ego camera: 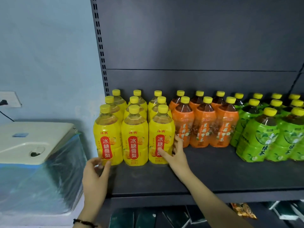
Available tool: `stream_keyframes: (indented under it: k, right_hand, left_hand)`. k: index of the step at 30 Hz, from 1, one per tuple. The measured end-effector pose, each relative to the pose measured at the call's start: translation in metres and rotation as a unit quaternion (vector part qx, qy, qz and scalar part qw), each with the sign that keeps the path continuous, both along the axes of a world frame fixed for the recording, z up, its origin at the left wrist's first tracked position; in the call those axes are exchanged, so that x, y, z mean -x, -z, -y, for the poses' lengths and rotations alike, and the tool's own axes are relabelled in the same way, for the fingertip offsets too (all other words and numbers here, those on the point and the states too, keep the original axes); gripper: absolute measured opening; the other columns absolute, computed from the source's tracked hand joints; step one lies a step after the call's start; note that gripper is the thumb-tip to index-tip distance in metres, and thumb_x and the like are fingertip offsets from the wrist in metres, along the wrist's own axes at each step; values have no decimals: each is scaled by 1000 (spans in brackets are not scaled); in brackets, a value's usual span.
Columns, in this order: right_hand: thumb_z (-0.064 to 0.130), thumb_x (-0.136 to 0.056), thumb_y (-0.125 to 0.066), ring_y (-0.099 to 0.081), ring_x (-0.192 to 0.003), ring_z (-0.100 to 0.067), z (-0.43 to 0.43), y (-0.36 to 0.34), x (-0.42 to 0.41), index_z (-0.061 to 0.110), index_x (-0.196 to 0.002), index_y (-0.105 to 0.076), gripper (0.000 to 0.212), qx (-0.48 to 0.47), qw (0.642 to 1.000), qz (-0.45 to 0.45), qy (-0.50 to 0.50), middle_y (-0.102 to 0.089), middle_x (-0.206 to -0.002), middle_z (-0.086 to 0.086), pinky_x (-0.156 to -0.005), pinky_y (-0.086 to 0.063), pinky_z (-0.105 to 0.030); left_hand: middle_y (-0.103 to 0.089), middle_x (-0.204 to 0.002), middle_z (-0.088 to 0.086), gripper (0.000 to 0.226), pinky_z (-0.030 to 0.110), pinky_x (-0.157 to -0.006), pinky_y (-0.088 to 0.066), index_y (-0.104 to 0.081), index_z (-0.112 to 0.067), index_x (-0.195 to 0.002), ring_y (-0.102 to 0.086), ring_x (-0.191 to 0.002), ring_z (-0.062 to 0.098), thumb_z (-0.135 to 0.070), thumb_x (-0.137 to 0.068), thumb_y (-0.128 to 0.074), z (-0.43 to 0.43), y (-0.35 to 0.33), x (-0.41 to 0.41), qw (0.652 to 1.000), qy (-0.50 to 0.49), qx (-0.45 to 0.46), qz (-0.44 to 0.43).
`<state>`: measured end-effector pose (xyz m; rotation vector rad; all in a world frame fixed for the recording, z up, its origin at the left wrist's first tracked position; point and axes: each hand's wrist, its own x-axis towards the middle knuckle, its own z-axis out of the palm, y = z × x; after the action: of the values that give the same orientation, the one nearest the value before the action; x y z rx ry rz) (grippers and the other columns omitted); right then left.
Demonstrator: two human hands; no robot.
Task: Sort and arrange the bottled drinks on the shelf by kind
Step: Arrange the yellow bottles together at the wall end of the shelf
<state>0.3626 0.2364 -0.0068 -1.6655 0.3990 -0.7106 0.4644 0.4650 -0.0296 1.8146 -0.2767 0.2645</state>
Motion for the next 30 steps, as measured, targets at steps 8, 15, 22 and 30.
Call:
stream_keyframes:
  k: [8,15,22,30]
  right_hand:
    - [18,-85,-69,-60,-91,6,47,-1,81,24,-94,-67,10,115,988,-88,52,-67,-94,13,-79,-46,-17]
    - [26,-84,-70,-57,-103,-4,121,-21,232,29,-123,-54,42,123,980,-113,109,-62,-108,12,-86,-44,-15]
    - [28,-86,-68,-48,-115,-7,207,-19,391,30,-137,-40,58,120,968,-177,133,-50,-122,11,-89,-41,-21]
    - [31,-89,-64,-54,-112,-12,286,-22,496,32,-134,-43,50,92,963,-172,185,-56,-118,6,-87,-46,-25]
  left_hand:
    - [-66,-103,-9,25,33,-84,-47,-63,-25,-105,-62,-98,10,-32,-82,-70,48,-8,58,985,117,-114,53]
    - [-63,-121,-5,42,38,-97,-45,-59,-25,-122,-56,-115,17,-37,-83,-67,153,-12,166,968,188,-151,73]
    - [-63,-111,-7,38,32,-89,-46,-59,-25,-120,-56,-110,17,-40,-86,-63,256,-17,295,954,236,-170,75]
    - [-57,-122,-12,42,33,-98,-44,-53,-31,-127,-48,-121,12,-44,-87,-60,359,-16,396,936,297,-167,90]
